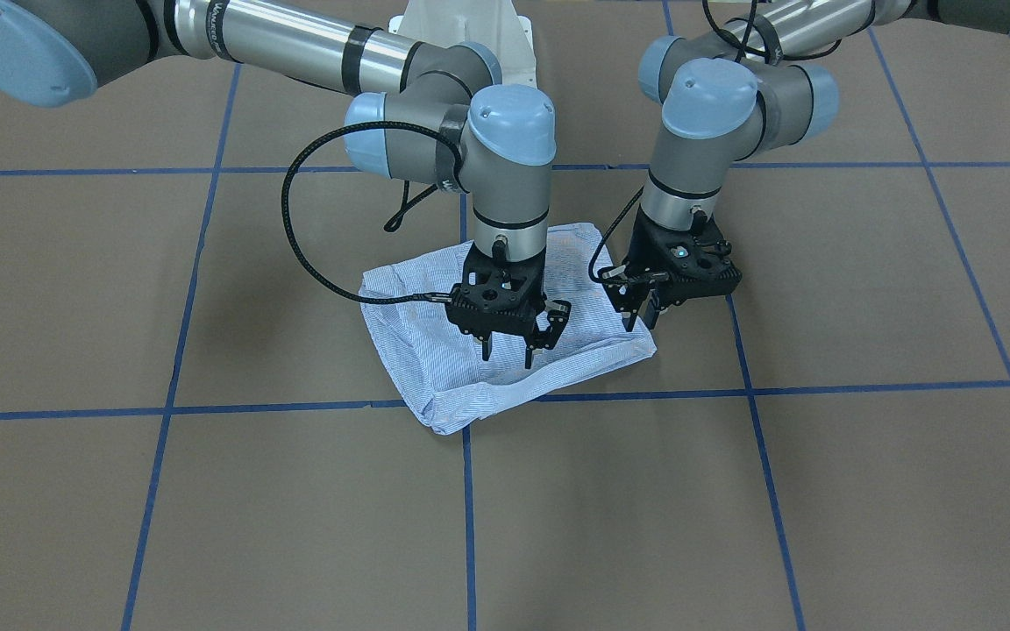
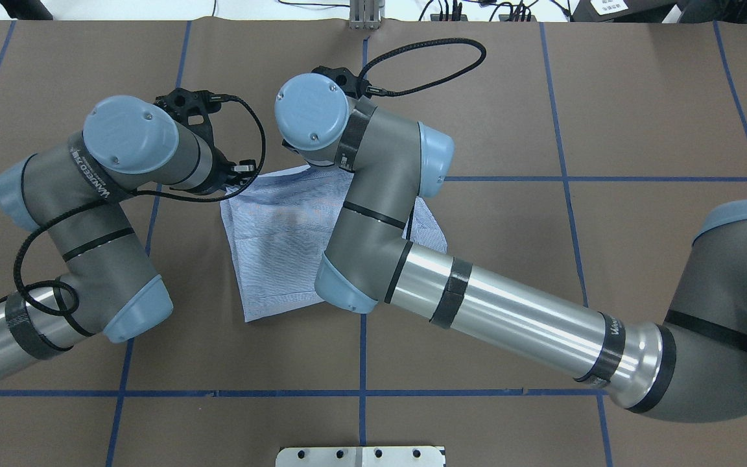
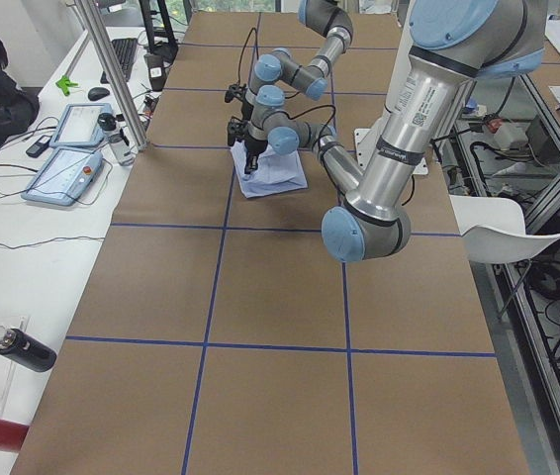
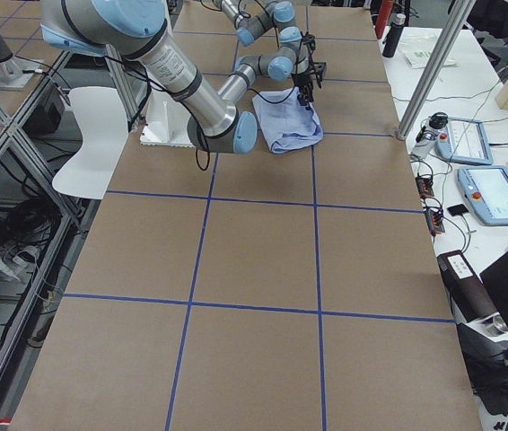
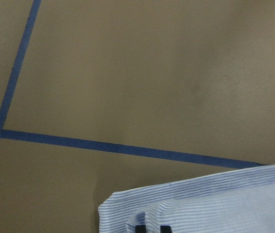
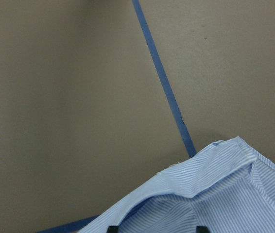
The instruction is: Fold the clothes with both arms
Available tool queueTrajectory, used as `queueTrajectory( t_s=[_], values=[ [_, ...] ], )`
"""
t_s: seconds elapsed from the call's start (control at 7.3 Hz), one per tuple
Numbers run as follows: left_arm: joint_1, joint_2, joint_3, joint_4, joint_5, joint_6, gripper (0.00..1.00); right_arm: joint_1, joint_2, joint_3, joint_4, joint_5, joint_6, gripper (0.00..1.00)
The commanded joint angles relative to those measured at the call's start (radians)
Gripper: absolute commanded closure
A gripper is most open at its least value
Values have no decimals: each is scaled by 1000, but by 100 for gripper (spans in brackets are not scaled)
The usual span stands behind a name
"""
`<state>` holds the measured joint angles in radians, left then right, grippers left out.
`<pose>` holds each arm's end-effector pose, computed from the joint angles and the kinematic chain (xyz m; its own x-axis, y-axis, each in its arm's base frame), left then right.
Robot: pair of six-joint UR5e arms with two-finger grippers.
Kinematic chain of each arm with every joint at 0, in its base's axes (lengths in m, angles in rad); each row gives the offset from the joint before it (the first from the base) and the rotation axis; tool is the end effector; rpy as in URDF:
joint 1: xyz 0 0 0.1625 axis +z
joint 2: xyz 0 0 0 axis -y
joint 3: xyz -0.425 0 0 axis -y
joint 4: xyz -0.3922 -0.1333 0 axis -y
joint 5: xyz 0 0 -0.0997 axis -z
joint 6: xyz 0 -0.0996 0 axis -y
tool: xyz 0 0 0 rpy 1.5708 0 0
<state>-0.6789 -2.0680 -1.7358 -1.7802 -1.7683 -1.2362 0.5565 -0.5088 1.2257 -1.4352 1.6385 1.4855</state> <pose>0.4352 -0.4973 0.2814 0.6369 -0.1002 -0.7644 0.3067 0.9426 0.1321 -0.6186 -0.5339 0.1022 0.5980 0.2719 0.7540 -0.4344 0.9005 0.0198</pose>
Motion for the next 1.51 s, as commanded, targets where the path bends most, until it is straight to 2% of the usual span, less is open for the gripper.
queueTrajectory(
  t_s=[0.0, 0.14, 0.27, 0.41, 0.69, 0.82, 1.1, 1.37],
  values=[
    [-68, 11, -24, -5, -119, 158, 0, 37, 16, -2, -7, 101, -25, 0],
    [-115, 29, -39, -2, -184, 272, 0, 39, 12, 1, -16, 119, -33, 0],
    [-172, 63, -60, 1, -257, 369, 0, 72, 0, 27, -59, 192, -78, 0],
    [-227, 112, -103, 10, -305, 483, 0, 106, -54, 134, -152, 239, -159, 0],
    [-312, 248, -186, 11, -324, 689, 0, 192, -303, 465, -321, 305, -406, 0],
    [-364, 291, -189, 11, -354, 798, 0, 263, -412, 557, -350, 360, -535, 0],
    [-541, 388, -168, 13, -405, 1115, 0, 395, -625, 655, -355, 427, -815, 0],
    [-699, 483, -95, 10, -501, 1324, 0, 617, -860, 687, -352, 542, -1184, 0]
  ],
)
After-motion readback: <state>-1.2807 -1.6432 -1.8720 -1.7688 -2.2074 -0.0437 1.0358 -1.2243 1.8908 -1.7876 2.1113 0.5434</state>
